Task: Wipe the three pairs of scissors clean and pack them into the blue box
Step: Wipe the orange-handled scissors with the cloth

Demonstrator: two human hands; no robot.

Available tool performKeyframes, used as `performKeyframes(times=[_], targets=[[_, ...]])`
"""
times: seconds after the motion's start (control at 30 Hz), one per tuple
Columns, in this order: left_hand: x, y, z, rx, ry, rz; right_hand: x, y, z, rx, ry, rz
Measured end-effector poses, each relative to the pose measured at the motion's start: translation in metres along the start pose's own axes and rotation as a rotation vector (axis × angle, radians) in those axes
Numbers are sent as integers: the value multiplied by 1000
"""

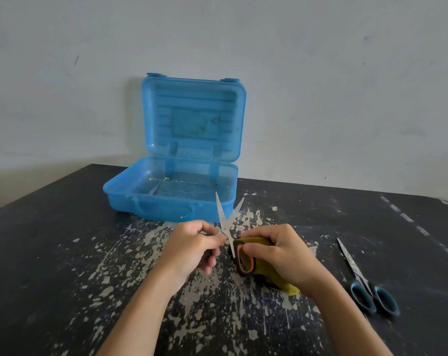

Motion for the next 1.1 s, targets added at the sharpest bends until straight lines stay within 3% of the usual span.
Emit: performKeyframes(times=[0.17,0.27,0.4,0.57,0.83,1.1], targets=[[14,3,-11,-135,-402,-67,-3,0,-10,-157,1,10],[23,2,12,-76,-570,-149,-1,-1,-12,-301,-12,-23],[27,3,39,18,-564,-152,5,-3,0,-362,-88,-51],[35,6,19,-186,-667,-158,7,-2,16,-315,-104,-66],[40,2,9,-324,-738,-201,7,1,23,-241,-69,-37],[36,9,4,-107,-667,-202,-12,-3,-28,-442,82,27]])
Point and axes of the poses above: each hand's wrist, its own y-axis towards the middle knuckle, its own z-axis out of the palm, x = y × z, the point moved 9 cm from there along y, towards the middle knuckle, and after that the axes turned 6 degrees about x, right-handed, at the moved point
